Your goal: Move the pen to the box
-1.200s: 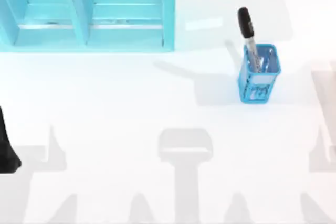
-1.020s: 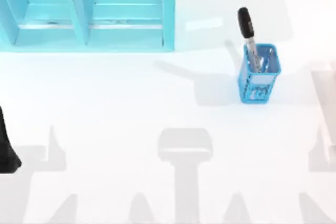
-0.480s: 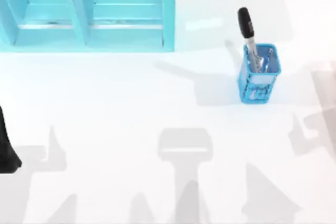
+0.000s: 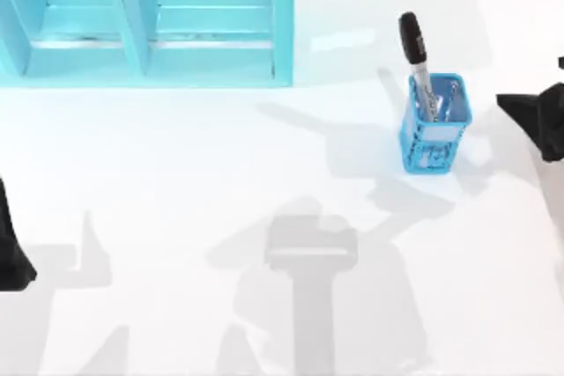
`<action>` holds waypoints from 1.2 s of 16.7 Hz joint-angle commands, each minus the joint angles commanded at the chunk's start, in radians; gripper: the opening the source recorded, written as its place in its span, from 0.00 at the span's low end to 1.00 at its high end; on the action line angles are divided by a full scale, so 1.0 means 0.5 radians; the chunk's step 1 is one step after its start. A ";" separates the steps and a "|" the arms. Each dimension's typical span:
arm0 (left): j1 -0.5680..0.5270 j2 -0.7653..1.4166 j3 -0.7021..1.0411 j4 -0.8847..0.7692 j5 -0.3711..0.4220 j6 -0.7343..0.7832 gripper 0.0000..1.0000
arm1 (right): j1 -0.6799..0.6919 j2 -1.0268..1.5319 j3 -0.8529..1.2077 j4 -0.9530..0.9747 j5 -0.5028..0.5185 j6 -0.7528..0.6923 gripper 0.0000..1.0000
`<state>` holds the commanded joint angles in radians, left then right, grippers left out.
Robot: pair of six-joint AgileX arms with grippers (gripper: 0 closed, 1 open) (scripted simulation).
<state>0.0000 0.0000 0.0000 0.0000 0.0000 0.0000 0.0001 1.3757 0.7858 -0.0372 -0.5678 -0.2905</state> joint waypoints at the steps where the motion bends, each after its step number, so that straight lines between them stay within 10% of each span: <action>1: 0.000 0.000 0.000 0.000 0.000 0.000 1.00 | 0.002 0.159 0.091 -0.003 -0.066 -0.036 1.00; 8: 0.000 0.000 0.000 0.000 0.000 0.000 1.00 | 0.013 0.772 0.453 -0.036 -0.332 -0.191 1.00; 20: 0.000 0.000 0.000 0.000 0.000 0.000 1.00 | 0.201 1.115 0.623 0.246 -0.199 -0.017 1.00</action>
<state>0.0000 0.0000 0.0000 0.0000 0.0000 0.0000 0.1005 1.9335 1.0972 0.0860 -0.6672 -0.2992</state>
